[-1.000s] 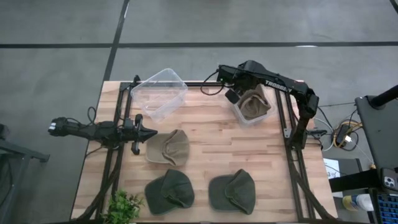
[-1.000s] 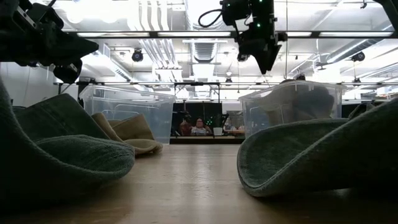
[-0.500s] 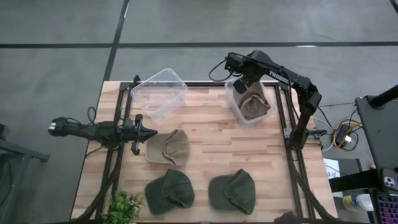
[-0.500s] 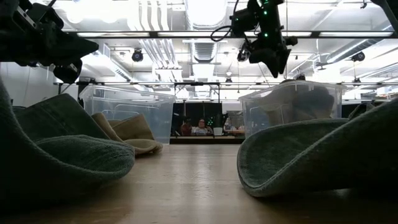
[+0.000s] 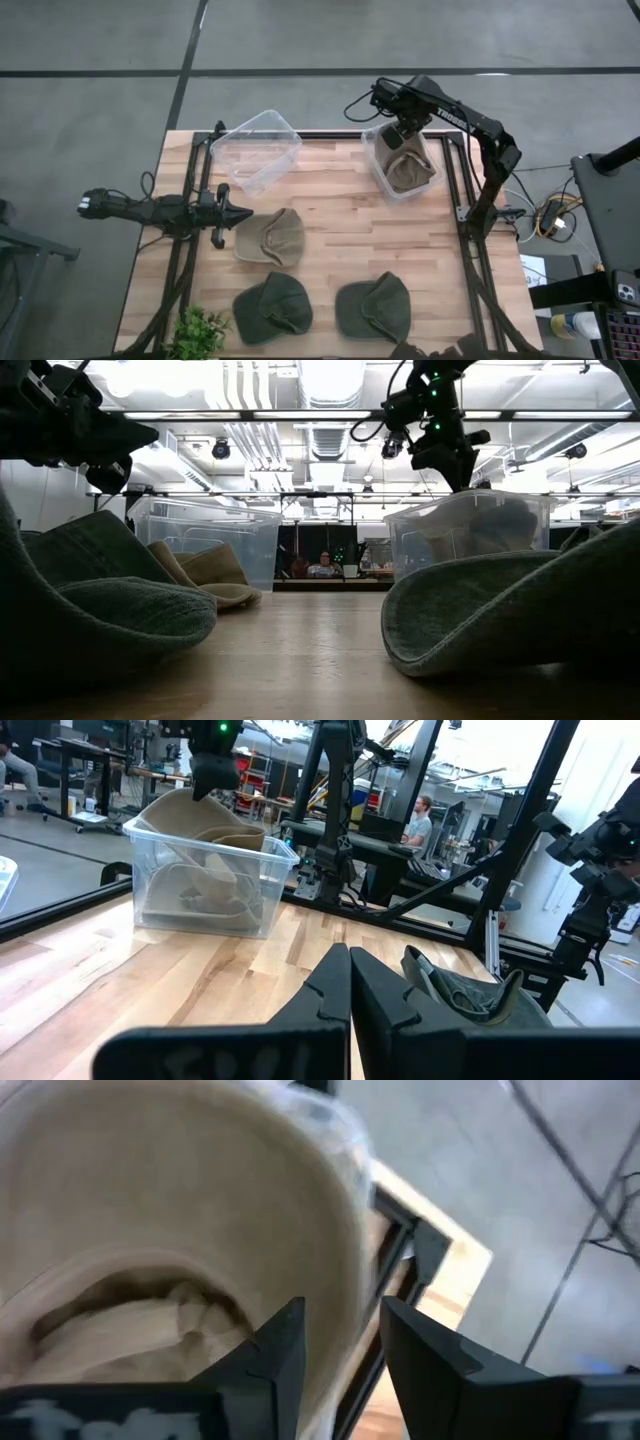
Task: Pick & Place hat
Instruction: Put the top brown cap into the right transparent bin
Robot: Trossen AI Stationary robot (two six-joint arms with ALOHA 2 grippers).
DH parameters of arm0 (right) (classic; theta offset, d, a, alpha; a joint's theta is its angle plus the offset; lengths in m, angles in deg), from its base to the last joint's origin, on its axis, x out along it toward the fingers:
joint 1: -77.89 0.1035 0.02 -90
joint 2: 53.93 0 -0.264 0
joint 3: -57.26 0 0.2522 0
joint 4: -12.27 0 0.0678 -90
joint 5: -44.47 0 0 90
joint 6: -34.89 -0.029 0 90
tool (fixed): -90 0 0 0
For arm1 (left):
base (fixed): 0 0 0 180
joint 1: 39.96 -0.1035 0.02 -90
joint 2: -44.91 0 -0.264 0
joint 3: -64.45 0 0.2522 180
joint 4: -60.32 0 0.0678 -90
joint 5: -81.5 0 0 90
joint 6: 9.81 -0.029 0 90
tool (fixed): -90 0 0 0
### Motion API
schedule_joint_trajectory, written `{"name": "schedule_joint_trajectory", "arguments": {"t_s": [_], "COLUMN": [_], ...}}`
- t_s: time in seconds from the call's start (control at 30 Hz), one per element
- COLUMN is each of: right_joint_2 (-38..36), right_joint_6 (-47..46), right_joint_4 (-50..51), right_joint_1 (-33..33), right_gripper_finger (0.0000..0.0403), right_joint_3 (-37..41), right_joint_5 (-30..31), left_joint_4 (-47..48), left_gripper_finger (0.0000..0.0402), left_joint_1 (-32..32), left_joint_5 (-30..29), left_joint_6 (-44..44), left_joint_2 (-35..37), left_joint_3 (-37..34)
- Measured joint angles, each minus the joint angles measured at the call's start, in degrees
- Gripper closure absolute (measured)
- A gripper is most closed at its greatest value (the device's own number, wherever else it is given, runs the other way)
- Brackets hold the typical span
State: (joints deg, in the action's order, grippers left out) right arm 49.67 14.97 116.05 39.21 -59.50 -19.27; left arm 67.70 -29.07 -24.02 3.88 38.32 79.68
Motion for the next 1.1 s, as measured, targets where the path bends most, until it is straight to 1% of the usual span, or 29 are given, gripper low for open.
{"name": "schedule_joint_trajectory", "arguments": {"t_s": [0.1,0.3,0.33,0.57,0.83,1.1], "right_joint_2": [0.0,0.0,0.02,0.02,0.08,0.52], "right_joint_6": [1.01,3.87,4.45,7.07,7.66,7.38], "right_joint_4": [-0.17,-0.42,-0.42,-0.66,-4.96,-6.99], "right_joint_1": [-0.15,-0.28,-0.24,-0.7,-1.83,-2.17], "right_gripper_finger": [0.0302,0.0381,0.0385,0.0389,0.039,0.039], "right_joint_3": [1.05,1.37,1.4,1.37,1.37,2.59], "right_joint_5": [-1.09,-1.49,-1.53,-3.76,-14.44,-14.81], "left_joint_4": [0.0,0.0,0.0,0.01,0.01,0.01], "left_gripper_finger": [0.0399,0.0399,0.0399,0.0399,0.0399,0.0399], "left_joint_1": [0.01,0.02,0.0,0.0,0.01,0.02], "left_joint_5": [0.0,0.01,-0.01,-0.01,0.0,-0.01], "left_joint_6": [0.0,0.02,0.0,0.02,0.01,0.02], "left_joint_2": [0.0,0.0,0.0,0.0,0.0,0.0], "left_joint_3": [0.0,0.01,-0.01,0.0,0.0,0.0]}}
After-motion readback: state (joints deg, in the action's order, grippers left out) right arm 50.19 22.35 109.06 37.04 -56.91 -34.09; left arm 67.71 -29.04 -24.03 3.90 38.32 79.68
